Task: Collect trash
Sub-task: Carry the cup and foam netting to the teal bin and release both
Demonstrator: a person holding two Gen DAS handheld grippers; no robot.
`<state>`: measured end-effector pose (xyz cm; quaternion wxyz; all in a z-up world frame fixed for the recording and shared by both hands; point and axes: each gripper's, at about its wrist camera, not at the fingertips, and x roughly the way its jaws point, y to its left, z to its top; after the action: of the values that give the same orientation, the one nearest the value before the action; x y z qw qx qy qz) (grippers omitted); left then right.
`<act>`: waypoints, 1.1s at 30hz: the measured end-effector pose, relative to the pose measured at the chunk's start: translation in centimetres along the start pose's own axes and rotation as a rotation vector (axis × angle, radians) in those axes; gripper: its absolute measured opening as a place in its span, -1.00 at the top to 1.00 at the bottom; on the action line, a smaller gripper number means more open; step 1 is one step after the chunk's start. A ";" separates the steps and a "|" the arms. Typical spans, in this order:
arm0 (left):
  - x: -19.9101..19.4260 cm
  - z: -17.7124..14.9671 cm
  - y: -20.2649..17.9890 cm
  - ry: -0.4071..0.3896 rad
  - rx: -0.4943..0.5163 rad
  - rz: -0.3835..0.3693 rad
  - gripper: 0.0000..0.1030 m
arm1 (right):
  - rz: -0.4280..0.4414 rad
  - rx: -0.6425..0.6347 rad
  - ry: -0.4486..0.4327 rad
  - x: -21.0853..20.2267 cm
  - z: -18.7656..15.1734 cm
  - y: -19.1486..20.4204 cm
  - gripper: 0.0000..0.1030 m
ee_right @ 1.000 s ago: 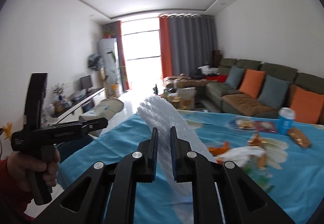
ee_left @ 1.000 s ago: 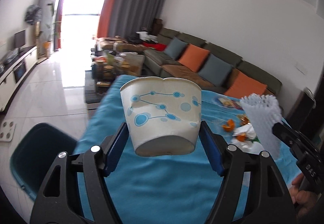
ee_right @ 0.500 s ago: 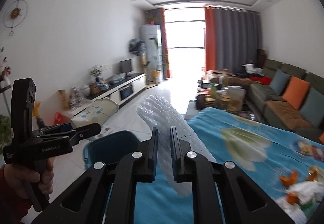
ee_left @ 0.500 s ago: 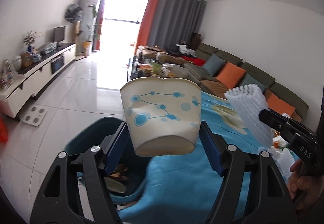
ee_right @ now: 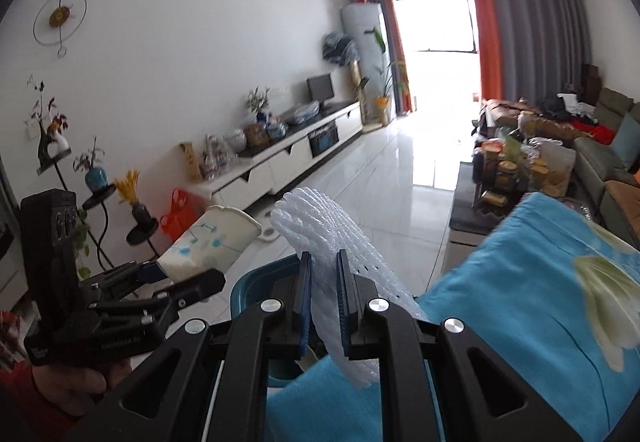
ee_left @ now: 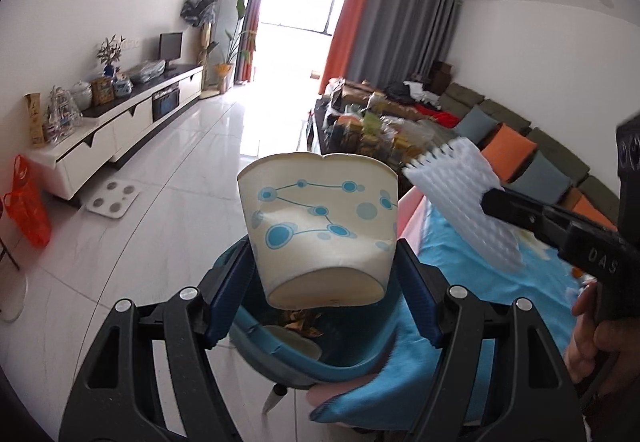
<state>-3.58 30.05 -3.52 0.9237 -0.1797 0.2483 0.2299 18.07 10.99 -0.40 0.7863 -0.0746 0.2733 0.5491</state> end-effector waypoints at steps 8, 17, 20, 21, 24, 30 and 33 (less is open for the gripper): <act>5.6 -1.1 -1.4 0.100 -0.008 0.013 -0.37 | 0.070 0.063 0.113 5.3 0.9 0.4 0.80; 11.3 -2.8 -2.0 0.202 -0.004 0.036 -0.37 | 0.057 0.191 0.269 11.5 0.7 -0.6 0.79; 13.0 -3.0 -2.5 0.223 -0.008 0.038 -0.37 | 0.043 0.205 0.310 12.9 0.3 -0.7 0.78; 13.5 -3.2 -2.4 0.227 -0.005 0.038 -0.37 | 0.036 0.207 0.329 13.4 0.1 -0.7 0.77; 15.0 -3.3 -2.6 0.242 0.004 0.037 -0.37 | 0.033 0.225 0.371 14.6 -0.4 -1.2 0.75; 17.0 -3.2 -3.4 0.265 0.026 0.043 -0.38 | 0.030 0.235 0.401 15.2 -0.4 -1.8 0.62; 17.8 -3.2 -3.5 0.273 0.037 0.047 -0.39 | 0.032 0.240 0.402 15.3 -0.4 -2.0 0.54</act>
<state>10.71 31.68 -14.95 0.8788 -0.1864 0.3802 0.2202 23.51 22.68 -8.90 0.7104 -0.0841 0.4890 0.4991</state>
